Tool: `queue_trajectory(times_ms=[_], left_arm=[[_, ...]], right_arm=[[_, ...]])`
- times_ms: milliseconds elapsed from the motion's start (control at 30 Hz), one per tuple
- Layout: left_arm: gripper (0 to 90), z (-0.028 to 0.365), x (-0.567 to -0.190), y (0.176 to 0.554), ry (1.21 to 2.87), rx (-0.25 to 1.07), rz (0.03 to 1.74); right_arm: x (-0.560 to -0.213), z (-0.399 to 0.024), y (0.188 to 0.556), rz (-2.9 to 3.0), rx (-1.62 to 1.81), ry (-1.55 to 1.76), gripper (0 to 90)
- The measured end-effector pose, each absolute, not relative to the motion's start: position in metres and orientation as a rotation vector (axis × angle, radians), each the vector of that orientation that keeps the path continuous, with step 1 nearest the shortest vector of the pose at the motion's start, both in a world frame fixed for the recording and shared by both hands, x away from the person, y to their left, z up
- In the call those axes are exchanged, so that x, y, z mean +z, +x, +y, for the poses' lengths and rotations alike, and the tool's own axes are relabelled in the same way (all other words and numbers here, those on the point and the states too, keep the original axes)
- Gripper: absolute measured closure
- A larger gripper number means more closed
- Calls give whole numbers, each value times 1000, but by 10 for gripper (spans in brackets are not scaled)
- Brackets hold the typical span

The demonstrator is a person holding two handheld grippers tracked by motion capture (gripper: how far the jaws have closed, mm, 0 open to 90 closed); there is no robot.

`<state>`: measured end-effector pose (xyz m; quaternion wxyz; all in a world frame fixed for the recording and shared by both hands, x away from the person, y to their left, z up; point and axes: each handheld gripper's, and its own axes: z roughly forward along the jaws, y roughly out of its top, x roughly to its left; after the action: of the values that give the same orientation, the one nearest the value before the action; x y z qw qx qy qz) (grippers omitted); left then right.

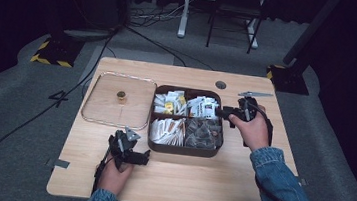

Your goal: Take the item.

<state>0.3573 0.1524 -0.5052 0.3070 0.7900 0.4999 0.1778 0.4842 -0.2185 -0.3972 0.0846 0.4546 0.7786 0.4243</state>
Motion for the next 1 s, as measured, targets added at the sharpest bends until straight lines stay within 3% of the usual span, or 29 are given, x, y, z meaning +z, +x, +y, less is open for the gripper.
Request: queue_trajectory(times_ms=[633, 1000], left_arm=[[6, 152, -505, 357, 2088, 471, 1323], [6, 152, -505, 357, 2089, 471, 1323]], right_arm=[[-427, -179, 519, 2415, 1160, 1452, 555], [-432, -157, 523, 2450, 1133, 1444, 666]])
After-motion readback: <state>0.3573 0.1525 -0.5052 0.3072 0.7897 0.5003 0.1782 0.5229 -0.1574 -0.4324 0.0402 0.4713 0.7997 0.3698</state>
